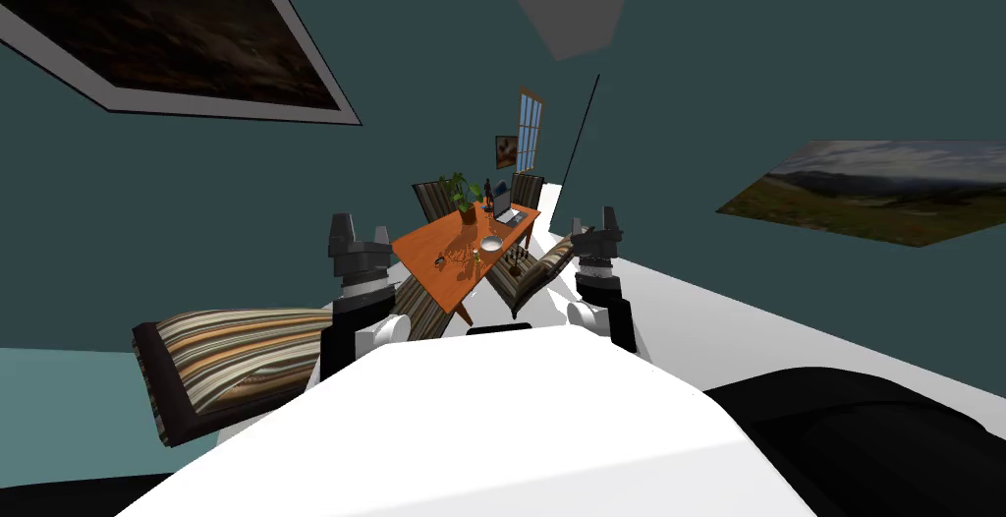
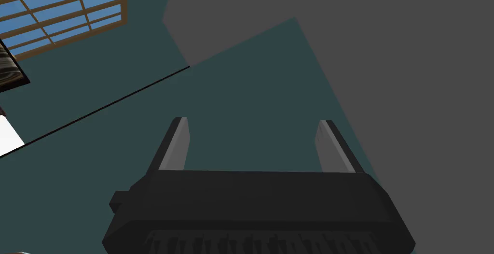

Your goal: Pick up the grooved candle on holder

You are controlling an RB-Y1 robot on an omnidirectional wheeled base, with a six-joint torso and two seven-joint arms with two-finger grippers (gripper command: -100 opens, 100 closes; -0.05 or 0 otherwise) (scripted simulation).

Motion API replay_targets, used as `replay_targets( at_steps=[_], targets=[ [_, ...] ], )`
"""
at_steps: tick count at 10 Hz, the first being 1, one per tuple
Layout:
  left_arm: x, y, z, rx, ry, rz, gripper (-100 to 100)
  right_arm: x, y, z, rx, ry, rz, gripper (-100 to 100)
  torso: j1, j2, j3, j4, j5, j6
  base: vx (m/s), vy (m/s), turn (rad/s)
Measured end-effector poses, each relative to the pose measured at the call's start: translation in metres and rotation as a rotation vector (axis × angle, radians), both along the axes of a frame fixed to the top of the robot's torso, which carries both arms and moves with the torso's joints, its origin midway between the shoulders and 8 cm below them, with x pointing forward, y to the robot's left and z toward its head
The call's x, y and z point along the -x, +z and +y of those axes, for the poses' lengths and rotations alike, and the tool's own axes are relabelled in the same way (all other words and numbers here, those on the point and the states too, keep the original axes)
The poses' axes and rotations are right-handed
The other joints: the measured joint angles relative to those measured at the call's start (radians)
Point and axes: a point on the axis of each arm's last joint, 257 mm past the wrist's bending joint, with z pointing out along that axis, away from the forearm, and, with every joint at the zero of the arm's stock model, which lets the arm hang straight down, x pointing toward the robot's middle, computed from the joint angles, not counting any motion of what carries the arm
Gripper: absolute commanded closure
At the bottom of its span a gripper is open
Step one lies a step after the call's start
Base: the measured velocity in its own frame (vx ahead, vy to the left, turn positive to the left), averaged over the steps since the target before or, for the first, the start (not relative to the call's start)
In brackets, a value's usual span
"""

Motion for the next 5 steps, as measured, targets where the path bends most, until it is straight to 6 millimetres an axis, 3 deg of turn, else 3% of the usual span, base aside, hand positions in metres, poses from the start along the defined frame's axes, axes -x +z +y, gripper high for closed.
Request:
replay_targets(
  at_steps=[3, 5],
  targets=[
    [-0.021, -0.019, -0.014, -0.008, -0.065, 0.057, -100, 0.0, 0.0, 0.0, 0.0, 0.0, 0.0, 0, -0.003, 0.006, 0.003, 0.001, -0.001, 0.0, -0.087, -0.038, -0.119],
    [-0.035, -0.04, -0.024, -0.009, -0.106, 0.109, -100, 0.0, 0.0, 0.0, 0.0, 0.0, 0.0, 0, -0.001, 0.004, 0.002, 0.001, 0.0, 0.0, -0.04, -0.004, -0.139]
  ],
)
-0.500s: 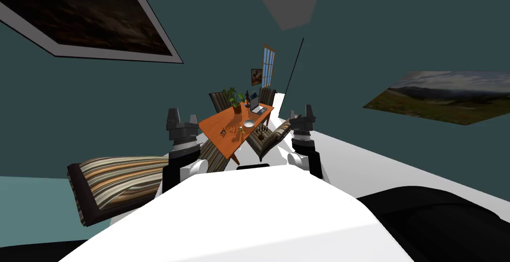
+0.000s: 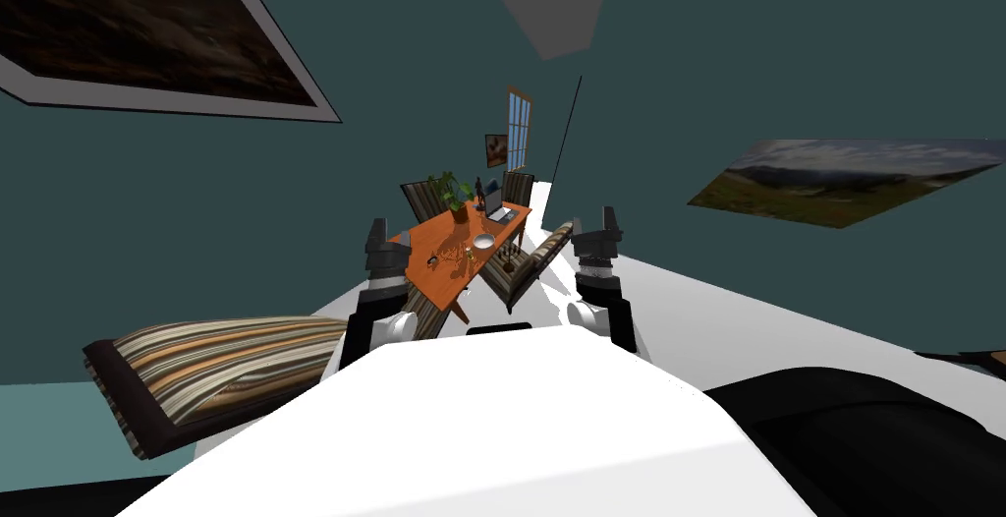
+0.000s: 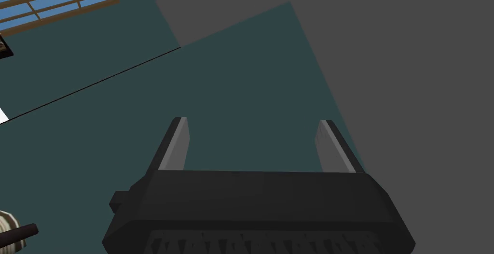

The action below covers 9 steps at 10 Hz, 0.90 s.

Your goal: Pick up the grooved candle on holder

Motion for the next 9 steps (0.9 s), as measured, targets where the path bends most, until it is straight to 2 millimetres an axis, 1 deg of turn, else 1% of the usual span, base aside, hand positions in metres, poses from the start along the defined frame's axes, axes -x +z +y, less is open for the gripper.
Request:
replay_targets(
  at_steps=[1, 2, 3, 5, 6, 7, 8, 9],
  targets=[
    [-0.007, -0.012, -0.005, -0.003, -0.021, 0.03, -100, 0.0, 0.0, 0.0, 0.0, 0.0, 0.0, 0, 0.001, -0.001, -0.001, 0.0, 0.0, 0.0, -0.018, 0.004, -0.046],
    [-0.012, -0.017, -0.005, -0.003, -0.031, 0.046, -100, 0.0, 0.0, 0.0, 0.0, 0.0, 0.0, 0, 0.001, -0.002, -0.001, 0.0, 0.0, 0.0, -0.011, 0.005, -0.092],
    [-0.02, -0.028, -0.008, -0.004, -0.044, 0.071, -100, 0.0, 0.0, 0.0, 0.0, 0.0, 0.0, 0, 0.001, -0.003, -0.002, -0.001, 0.0, 0.0, -0.016, 0.006, -0.167],
    [-0.037, -0.056, -0.018, -0.013, -0.083, 0.14, -100, 0.0, 0.0, 0.0, 0.0, 0.0, 0.0, 0, 0.002, -0.003, -0.002, -0.001, 0.0, 0.0, -0.017, 0.01, -0.172],
    [-0.043, -0.071, -0.023, -0.017, -0.103, 0.178, -100, 0.0, 0.0, 0.0, 0.0, 0.0, 0.0, 0, 0.002, -0.003, -0.002, -0.001, 0.0, 0.0, -0.008, 0.011, -0.046],
    [-0.047, -0.083, -0.025, -0.018, -0.111, 0.205, -100, 0.0, 0.0, 0.0, 0.0, 0.0, 0.0, 0, 0.002, -0.003, -0.002, -0.001, 0.0, -0.001, -0.003, 0.007, -0.092],
    [-0.054, -0.095, -0.029, -0.023, -0.122, 0.236, -100, 0.0, 0.0, 0.0, 0.0, 0.0, 0.0, 0, 0.002, -0.004, -0.002, -0.001, 0.0, 0.0, 0.0, 0.008, -0.229],
    [-0.062, -0.107, -0.03, -0.031, -0.137, 0.272, -100, 0.0, 0.0, 0.0, 0.0, 0.0, 0.0, 0, 0.002, -0.004, -0.002, -0.001, 0.0, 0.0, 0.001, 0.012, -0.07]
  ],
)
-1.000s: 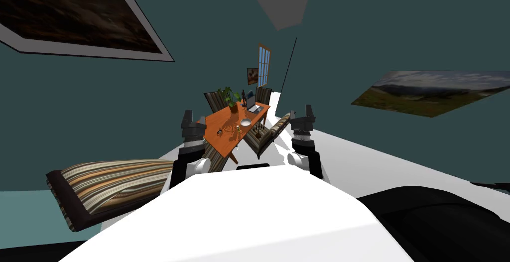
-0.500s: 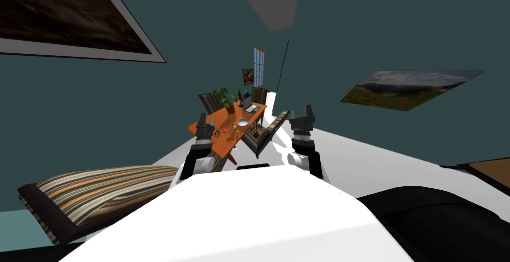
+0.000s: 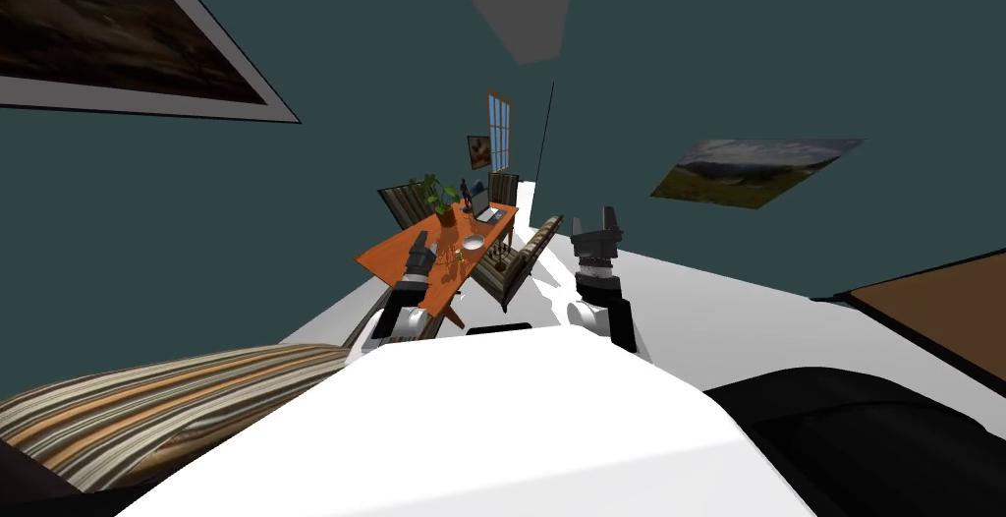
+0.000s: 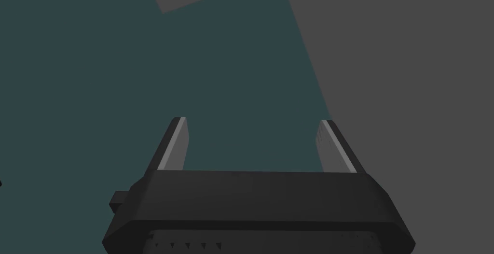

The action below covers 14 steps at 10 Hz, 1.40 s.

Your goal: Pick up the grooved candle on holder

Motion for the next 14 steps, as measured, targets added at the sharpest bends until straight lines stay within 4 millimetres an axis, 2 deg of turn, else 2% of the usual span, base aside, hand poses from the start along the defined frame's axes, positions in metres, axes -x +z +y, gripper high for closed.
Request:
replay_targets(
  at_steps=[5, 7, 11, 14],
  targets=[
    [-0.018, -0.053, -0.006, -0.021, -0.034, 0.128, -100, 0.0, 0.0, 0.0, 0.0, 0.0, 0.0, 0, 0.0, 0.0, 0.0, 0.0, 0.0, -0.001, 0.0, 0.007, -0.098],
    [-0.025, -0.083, -0.011, -0.041, -0.054, 0.193, -100, 0.0, 0.0, 0.0, 0.0, 0.0, 0.0, 0, 0.0, 0.0, 0.0, 0.0, 0.0, 0.0, 0.001, 0.01, -0.207],
    [-0.033, -0.128, -0.012, -0.072, -0.072, 0.315, -100, 0.0, 0.0, 0.0, 0.0, 0.0, 0.0, 0, 0.0, 0.0, 0.0, 0.0, 0.0, -0.001, 0.002, 0.008, -0.069],
    [-0.04, -0.162, -0.007, -0.098, -0.078, 0.388, -100, 0.0, 0.0, 0.0, 0.0, 0.0, 0.0, 0, 0.0, 0.0, 0.0, 0.0, 0.0, -0.001, 0.002, 0.015, -0.206]
  ],
)
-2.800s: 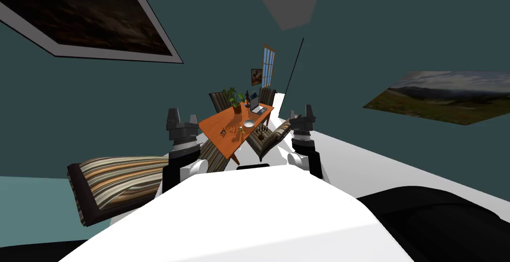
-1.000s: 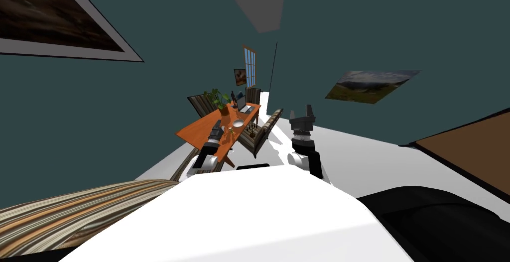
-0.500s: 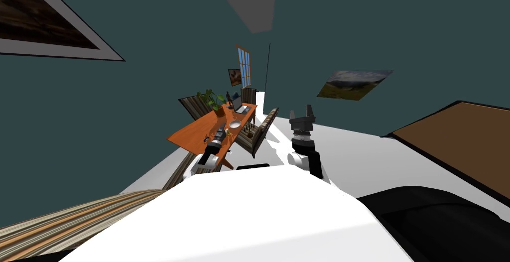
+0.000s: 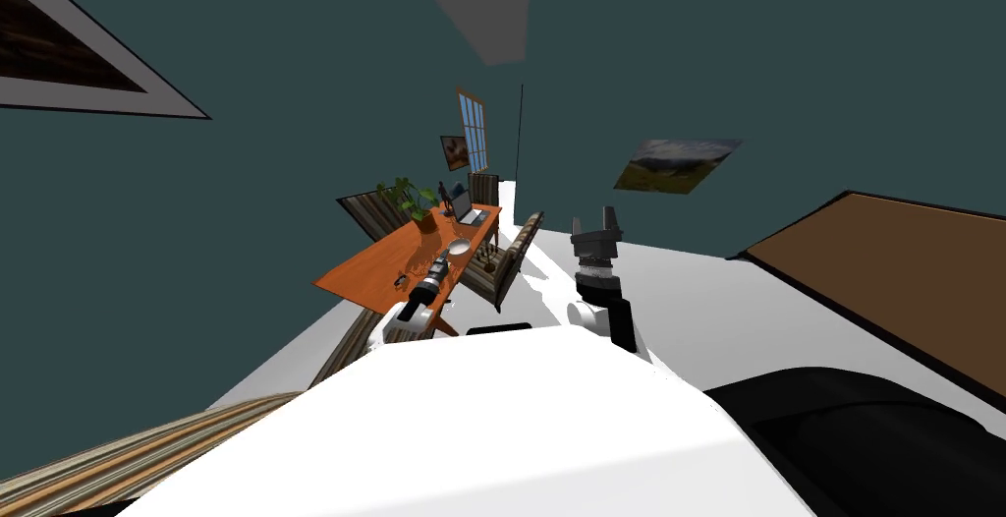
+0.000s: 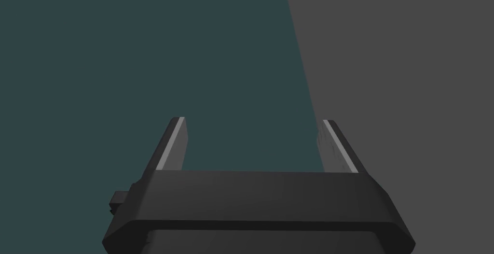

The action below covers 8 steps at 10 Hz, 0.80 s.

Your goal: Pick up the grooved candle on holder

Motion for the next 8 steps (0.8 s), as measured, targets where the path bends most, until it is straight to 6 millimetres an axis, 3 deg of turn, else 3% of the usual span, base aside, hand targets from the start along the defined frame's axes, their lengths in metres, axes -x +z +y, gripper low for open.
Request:
replay_targets(
  at_steps=[3, 8],
  targets=[
    [0.001, -0.042, 0.009, -0.04, 0.0, 0.104, -100, 0.0, 0.0, 0.0, 0.0, 0.0, 0.0, 0, 0.0, 0.0, 0.0, 0.0, 0.0, 0.0, 0.002, 0.019, -0.075],
    [0.003, -0.095, 0.027, -0.107, 0.011, 0.233, -100, 0.0, 0.0, 0.0, 0.0, 0.0, 0.0, 0, 0.001, 0.0, 0.0, 0.0, 0.0, 0.0, 0.007, 0.028, -0.141]
  ],
)
